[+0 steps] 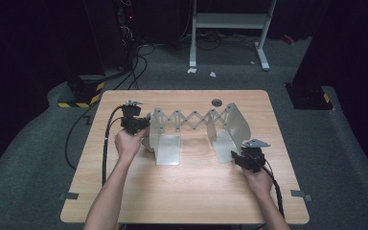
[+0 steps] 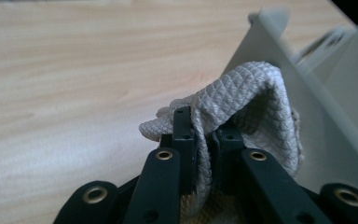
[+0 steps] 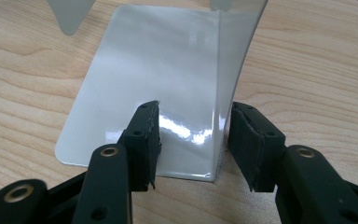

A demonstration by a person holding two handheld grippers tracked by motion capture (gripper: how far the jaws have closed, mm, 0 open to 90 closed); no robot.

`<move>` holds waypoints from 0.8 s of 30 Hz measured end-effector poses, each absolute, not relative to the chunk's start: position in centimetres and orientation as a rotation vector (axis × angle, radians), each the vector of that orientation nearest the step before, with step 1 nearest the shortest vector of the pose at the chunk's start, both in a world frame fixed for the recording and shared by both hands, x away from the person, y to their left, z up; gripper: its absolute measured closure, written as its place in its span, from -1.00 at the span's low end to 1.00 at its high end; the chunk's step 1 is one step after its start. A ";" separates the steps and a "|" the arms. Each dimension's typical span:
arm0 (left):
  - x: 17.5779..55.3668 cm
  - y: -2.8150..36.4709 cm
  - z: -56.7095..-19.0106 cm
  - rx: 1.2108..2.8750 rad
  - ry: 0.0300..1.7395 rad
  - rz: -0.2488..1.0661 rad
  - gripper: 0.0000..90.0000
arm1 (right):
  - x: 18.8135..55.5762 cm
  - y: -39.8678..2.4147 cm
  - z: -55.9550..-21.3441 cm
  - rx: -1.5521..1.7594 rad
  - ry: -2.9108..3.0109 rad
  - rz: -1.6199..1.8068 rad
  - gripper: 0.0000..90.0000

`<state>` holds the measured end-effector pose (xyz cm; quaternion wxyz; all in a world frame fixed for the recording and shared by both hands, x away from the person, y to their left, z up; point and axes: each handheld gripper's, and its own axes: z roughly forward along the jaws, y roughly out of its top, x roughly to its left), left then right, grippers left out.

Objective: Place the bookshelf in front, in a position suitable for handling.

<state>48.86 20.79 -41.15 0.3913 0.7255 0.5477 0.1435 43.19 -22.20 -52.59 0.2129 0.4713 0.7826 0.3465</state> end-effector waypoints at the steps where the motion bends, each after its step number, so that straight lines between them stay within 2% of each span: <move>1: 49.0 20.7 -41.1 1.843 1.392 0.366 0.82 | 43.2 -22.2 -52.6 1.309 2.173 0.963 0.19; 15: 49.8 19.6 -45.7 1.938 1.445 0.307 0.82 | 43.2 -22.2 -52.6 1.309 2.174 0.963 0.19; 24: 46.0 19.8 -48.4 1.974 1.427 0.270 0.81 | 43.2 -22.2 -52.6 1.309 2.174 0.963 0.19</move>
